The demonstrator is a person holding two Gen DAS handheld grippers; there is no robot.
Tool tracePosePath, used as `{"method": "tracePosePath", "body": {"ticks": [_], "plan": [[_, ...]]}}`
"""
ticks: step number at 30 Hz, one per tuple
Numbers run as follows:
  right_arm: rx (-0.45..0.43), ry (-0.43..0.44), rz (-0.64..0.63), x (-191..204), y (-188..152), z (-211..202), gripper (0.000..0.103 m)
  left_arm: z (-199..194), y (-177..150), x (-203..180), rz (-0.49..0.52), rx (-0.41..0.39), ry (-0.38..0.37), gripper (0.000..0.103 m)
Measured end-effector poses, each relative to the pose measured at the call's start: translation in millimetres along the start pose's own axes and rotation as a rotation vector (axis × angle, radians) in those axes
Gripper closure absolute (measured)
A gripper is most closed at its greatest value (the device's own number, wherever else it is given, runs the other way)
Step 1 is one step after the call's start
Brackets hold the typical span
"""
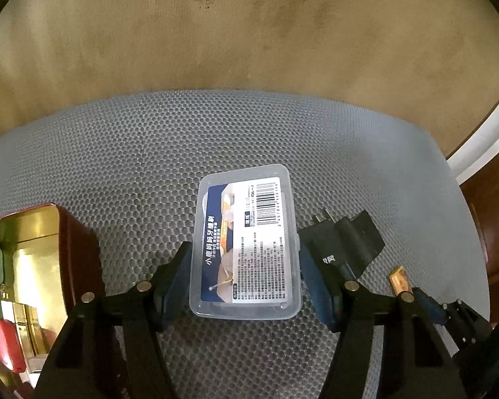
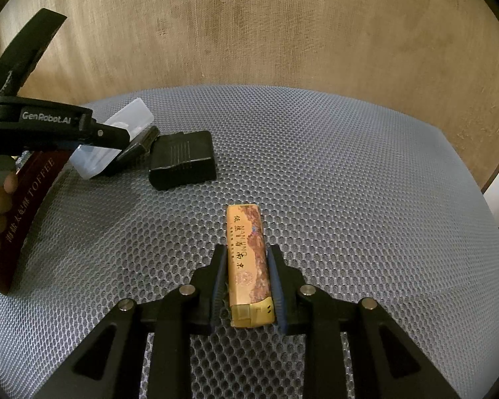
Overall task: Organize rigid objects
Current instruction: 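Grasp the clear plastic box with the left tool while right holds the lighter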
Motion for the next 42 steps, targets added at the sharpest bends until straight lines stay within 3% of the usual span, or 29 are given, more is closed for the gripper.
{"method": "tracePosePath", "body": {"ticks": [13, 22, 31, 42], "plan": [[0.000, -0.005, -0.002, 1.1, 0.5, -0.8, 0.077, -33.9, 0.7, -12.6, 0.099, -0.052, 0.044, 0.043], [0.001, -0.007, -0.005, 1.2, 0.9, -1.3, 0.077, -73.3, -1.8, 1.3, 0.099, -0.085, 0.060, 0.043], [0.001, -0.008, -0.006, 1.2, 0.8, -1.1, 0.077, -111.3, 2.4, 34.9, 0.087, -0.139, 0.128, 0.043], [0.001, -0.010, -0.007, 0.3, 0.7, -1.2, 0.077, -131.7, -0.7, 105.0, 0.021, -0.148, 0.238, 0.043]]}}
Point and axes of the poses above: each gripper's, at about its wrist camera, not at the fingertips, and z roughly the way its jaws point, x to its left, y to its top, the point moved 6 cm from there along z, roughly the way its jaws point, and after that the axes turned 4 degrees about -z, right-handed, at the moved point
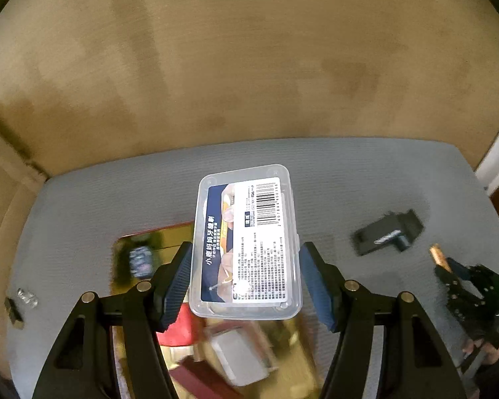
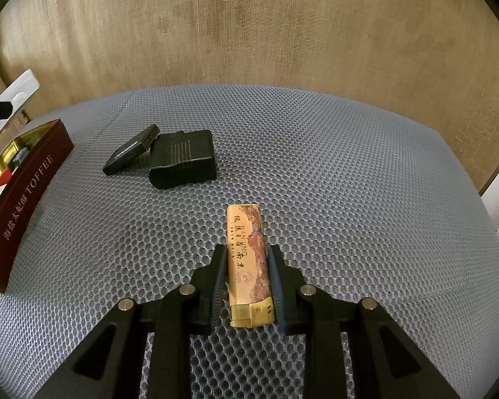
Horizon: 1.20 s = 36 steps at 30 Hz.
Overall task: Organize rigid objects
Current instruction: 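Grasp the clear plastic box with the left tool while right holds the lighter, then carry the clear plastic box into the gold tray and open the left tool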
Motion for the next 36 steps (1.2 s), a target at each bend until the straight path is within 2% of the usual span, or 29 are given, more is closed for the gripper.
{"method": "tracePosePath", "body": {"ticks": [7, 14, 36], "plan": [[0.000, -0.004, -0.003, -2.1, -0.2, 0.6, 0.077, 10.8, -10.2, 31.7, -0.024, 0.033, 0.053, 0.043], [0.000, -0.006, -0.004, -3.0, -0.6, 0.2, 0.077, 29.4, -25.0, 44.0, -0.038, 0.082, 0.065, 0.043], [-0.002, -0.008, -0.006, -0.8, -2.1, -2.8, 0.077, 59.3, -34.2, 31.7, 0.026, 0.156, 0.057, 0.043]]}}
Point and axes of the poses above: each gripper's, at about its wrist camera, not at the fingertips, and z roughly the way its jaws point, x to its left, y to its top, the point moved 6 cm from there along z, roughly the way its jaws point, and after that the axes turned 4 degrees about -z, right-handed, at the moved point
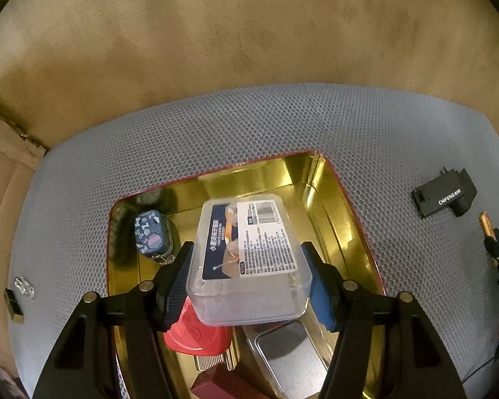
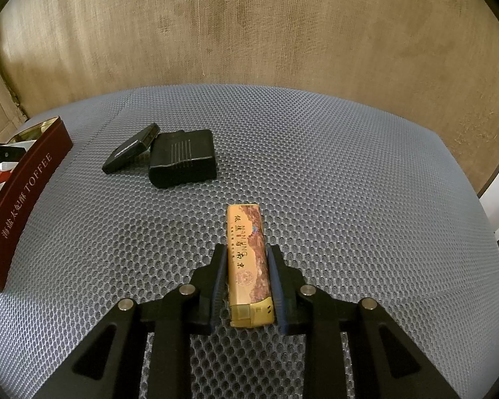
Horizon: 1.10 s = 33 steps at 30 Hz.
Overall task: Organize rigid objects
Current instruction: 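Carry the clear plastic box into the gold tray and open the left tool, then carry the wood-patterned lighter into the gold tray and open the right tool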
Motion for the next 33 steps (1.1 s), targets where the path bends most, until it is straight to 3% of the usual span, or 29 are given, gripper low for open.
{"method": "tracePosePath", "body": {"ticks": [12, 22, 33], "plan": [[-0.001, -0.005, -0.007, -1.4, -0.1, 0.3, 0.077, -7.7, -9.6, -1.6, 0.014, -0.016, 0.004, 0.035], [0.000, -0.006, -0.010, -2.0, 0.4, 0.5, 0.077, -49.6, -29.4, 18.1, -0.019, -0.136, 0.008, 0.028], [0.003, -0.035, -0.021, -4.4, 1.6, -0.9, 0.078, -63.8, -63.1, 49.4, -0.037, -0.174, 0.060, 0.027]]}}
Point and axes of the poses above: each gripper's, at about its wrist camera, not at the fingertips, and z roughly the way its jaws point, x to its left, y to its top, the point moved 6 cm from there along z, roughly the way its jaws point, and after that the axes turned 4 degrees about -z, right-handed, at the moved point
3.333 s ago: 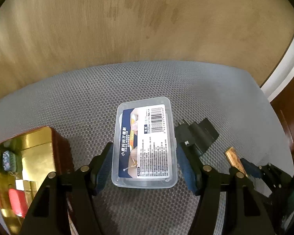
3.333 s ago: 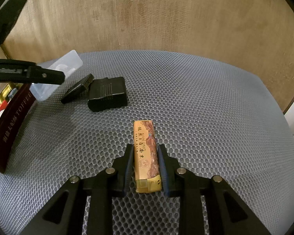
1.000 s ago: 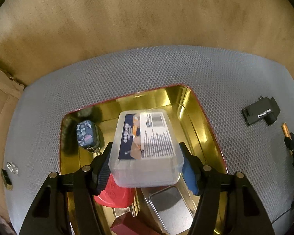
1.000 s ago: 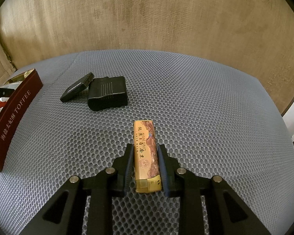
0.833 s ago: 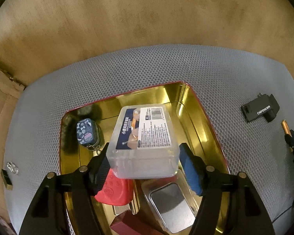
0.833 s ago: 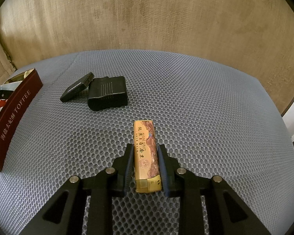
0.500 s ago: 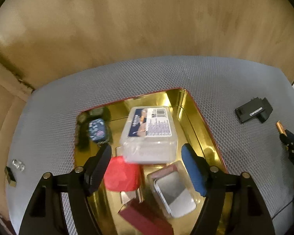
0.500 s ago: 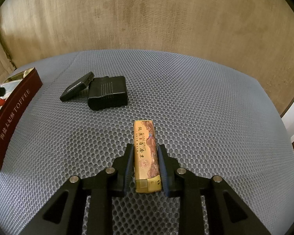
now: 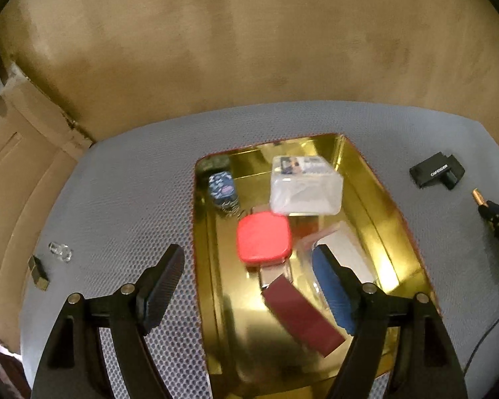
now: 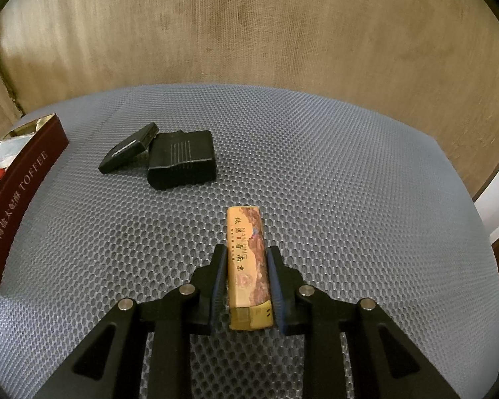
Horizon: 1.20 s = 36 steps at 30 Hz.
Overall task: Organize rigid objects
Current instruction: 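Carry the wood-patterned lighter into the gold tray and open the right tool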
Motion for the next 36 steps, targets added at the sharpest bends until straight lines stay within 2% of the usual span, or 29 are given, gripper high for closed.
{"method": "tracePosePath", "body": {"ticks": [8, 10, 15, 22, 29, 36], "plan": [[0.011, -0.055, 0.012, -2.0, -2.9, -5.7, 0.079, -2.0, -8.6, 15.8, -0.046, -0.022, 0.004, 0.026], [0.015, -0.067, 0.014, -2.0, -3.9, -7.8, 0.079, -2.1, -7.8, 18.9, -0.049, -0.035, 0.015, 0.020], [0.020, -0.086, 0.018, 6.6, -3.2, -16.3, 0.079, -4.3, -4.8, 26.4, -0.042, -0.052, 0.044, 0.018], [0.015, -0.061, -0.017, 21.0, 0.2, -26.9, 0.079, -4.1, -3.2, 32.1, -0.064, -0.057, 0.047, 0.018], [-0.029, 0.006, -0.076, 48.1, 9.9, -55.0, 0.079, -2.6, -2.1, 39.3, -0.083, -0.055, 0.059, 0.017], [-0.074, 0.082, -0.141, 92.2, 29.4, -75.1, 0.079, -3.4, 2.2, 54.2, -0.130, -0.060, 0.079, 0.017]]}}
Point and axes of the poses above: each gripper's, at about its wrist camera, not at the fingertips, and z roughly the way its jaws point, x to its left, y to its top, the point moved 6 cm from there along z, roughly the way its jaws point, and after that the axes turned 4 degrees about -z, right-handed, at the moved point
